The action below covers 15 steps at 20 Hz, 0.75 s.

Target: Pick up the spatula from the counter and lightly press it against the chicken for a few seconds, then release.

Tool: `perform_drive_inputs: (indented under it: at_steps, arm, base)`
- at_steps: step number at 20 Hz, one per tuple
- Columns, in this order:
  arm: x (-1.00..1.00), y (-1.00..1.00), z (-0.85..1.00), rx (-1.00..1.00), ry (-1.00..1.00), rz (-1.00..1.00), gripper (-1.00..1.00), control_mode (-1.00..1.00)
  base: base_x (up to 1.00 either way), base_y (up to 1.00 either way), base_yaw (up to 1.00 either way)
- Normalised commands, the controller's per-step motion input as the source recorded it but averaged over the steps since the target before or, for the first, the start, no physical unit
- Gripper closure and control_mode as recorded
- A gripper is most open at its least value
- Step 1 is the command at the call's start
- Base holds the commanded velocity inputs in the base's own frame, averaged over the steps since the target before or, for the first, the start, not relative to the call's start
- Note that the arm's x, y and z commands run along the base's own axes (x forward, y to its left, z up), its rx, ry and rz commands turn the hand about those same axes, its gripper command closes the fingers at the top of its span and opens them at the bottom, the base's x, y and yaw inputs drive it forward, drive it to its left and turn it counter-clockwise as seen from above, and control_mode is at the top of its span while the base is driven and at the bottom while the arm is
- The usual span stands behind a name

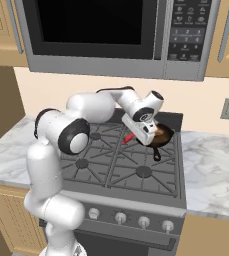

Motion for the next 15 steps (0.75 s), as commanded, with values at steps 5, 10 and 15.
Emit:
perform_drive_inputs:
  at_steps: [5,10,15]
  arm:
    - [-0.65,0.00,0.39,0.04,-0.14,0.03,1.00,-1.00]
    - [-0.76,0.00,0.33,0.03,-0.16,0.04,1.00,-1.00]
    - [-0.80,0.01,0.36,0.02,-0.17,0.04,1.00,-1.00]
  base:
    - [0.00,0.00,0.00]
    - [0.00,0.00,0.00]
    - [0.00,0.00,0.00]
